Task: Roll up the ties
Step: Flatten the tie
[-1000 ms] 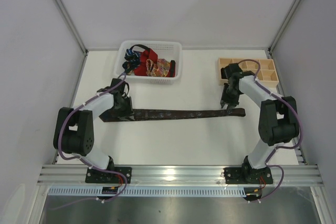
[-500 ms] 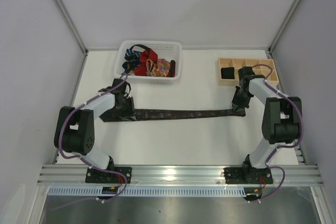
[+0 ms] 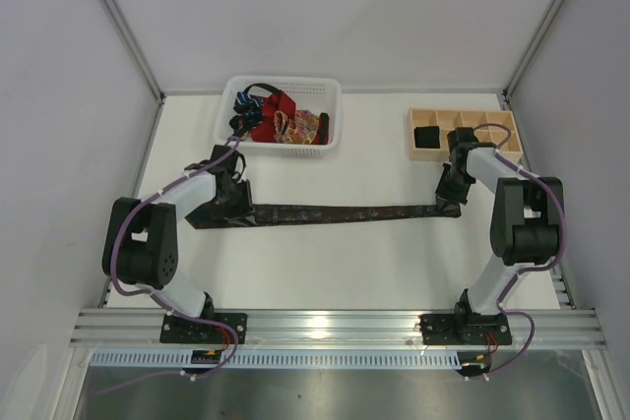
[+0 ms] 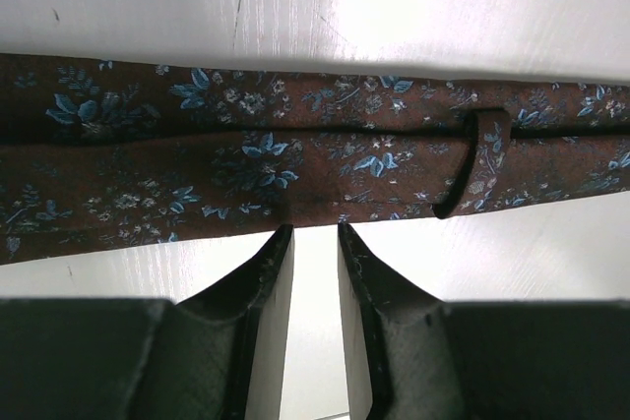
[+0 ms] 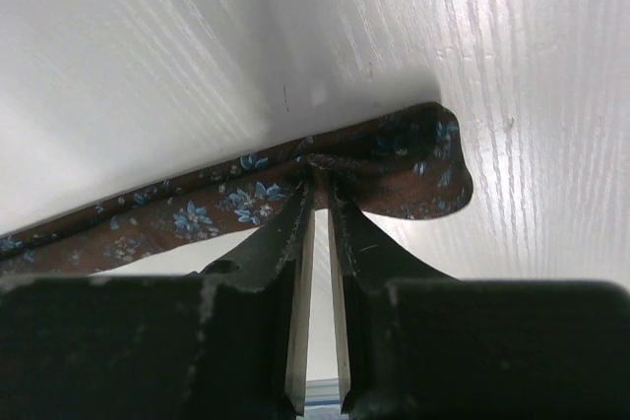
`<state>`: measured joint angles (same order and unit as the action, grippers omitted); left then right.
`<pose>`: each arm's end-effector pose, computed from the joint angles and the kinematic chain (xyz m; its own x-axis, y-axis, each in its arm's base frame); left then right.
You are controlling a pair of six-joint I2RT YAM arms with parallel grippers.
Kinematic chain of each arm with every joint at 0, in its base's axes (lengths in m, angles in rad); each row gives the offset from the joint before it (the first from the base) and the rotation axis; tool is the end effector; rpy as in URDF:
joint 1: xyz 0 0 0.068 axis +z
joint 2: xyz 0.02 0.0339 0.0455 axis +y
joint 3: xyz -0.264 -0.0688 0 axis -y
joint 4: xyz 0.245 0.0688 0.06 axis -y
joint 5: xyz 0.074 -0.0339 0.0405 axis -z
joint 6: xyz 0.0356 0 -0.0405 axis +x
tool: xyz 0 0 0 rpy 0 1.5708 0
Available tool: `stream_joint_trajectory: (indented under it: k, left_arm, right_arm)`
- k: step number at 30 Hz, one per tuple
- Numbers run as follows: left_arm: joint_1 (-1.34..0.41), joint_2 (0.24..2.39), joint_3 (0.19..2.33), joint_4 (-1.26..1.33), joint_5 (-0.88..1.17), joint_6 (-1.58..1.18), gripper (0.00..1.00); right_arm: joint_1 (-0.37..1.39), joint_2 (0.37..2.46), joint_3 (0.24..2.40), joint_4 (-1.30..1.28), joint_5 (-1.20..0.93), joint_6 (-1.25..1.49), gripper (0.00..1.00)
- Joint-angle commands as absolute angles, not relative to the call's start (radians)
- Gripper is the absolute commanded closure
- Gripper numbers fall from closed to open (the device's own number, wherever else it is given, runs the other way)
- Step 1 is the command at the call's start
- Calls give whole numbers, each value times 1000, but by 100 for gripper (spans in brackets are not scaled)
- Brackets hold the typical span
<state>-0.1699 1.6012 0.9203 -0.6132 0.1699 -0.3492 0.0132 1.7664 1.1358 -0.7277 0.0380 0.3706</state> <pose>0.2808 -0.0543 0.1648 -0.9635 -0.1769 -0.2010 -0.1250 0.9611 -0.2463 0.3277 0.0030 0.1694 -0.9129 0.3499 -0.2100 0.3492 0.9361 0.0418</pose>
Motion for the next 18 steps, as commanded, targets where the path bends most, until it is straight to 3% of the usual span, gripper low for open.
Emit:
stream_joint_trajectory:
  k: [1, 8, 18]
  left_arm:
    - [-175, 1563, 946, -606, 201, -353, 70]
    - [-175, 1586, 950, -595, 222, -353, 70]
    - [-175, 1555, 951, -621, 235, -347, 70]
  right_arm:
    - [8, 1684, 1187, -770, 66, 399, 84]
    - [-52, 1661, 1155, -767, 101, 403, 82]
    - [-92, 1831, 1121, -647, 87, 420, 82]
